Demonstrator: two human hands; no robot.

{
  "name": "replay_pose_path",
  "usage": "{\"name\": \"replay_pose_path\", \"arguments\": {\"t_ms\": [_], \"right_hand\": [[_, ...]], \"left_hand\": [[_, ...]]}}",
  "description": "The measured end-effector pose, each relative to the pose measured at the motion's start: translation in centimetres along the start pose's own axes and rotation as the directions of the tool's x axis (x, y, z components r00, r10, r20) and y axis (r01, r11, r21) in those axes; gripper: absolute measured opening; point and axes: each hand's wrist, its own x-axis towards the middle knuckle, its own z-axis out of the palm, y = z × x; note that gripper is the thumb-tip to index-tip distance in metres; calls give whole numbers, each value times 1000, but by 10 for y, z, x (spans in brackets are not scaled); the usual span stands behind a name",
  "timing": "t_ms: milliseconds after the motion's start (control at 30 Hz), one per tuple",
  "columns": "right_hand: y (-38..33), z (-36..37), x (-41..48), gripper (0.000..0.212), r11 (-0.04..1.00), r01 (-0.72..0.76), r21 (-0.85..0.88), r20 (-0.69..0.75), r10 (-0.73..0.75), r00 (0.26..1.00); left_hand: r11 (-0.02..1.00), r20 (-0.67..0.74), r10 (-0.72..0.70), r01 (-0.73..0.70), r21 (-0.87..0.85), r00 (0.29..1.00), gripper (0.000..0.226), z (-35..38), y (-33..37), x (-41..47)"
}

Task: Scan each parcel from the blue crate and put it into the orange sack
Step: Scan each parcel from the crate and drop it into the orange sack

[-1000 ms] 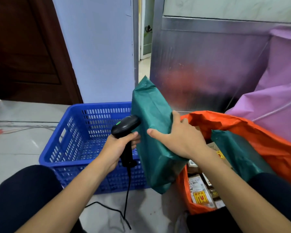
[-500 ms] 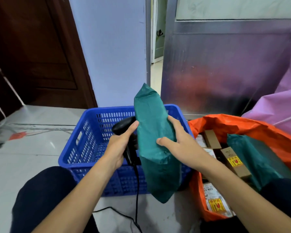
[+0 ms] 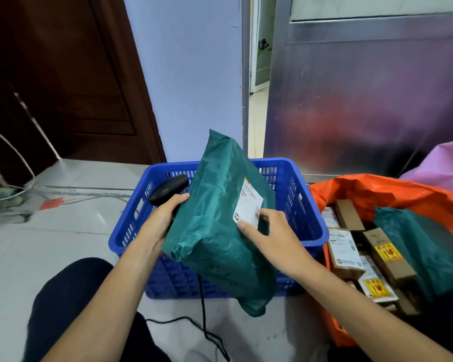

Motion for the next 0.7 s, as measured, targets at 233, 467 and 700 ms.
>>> {"name": "replay_pose_path", "arguments": {"t_ms": [233, 467, 700], "right_hand": [[38, -7, -5, 77, 900, -389, 199, 276, 329, 903], [49, 12, -15, 82, 648, -597, 473, 516, 345, 784], [45, 1, -18, 56, 408, -596, 691, 453, 397, 798]], "left_hand": [[998, -87, 51, -47, 51, 995, 54, -18, 0, 6], [996, -69, 82, -79, 51, 994, 15, -15, -4, 4], [999, -100, 9, -5, 40, 995, 28, -15, -27, 3]]}}
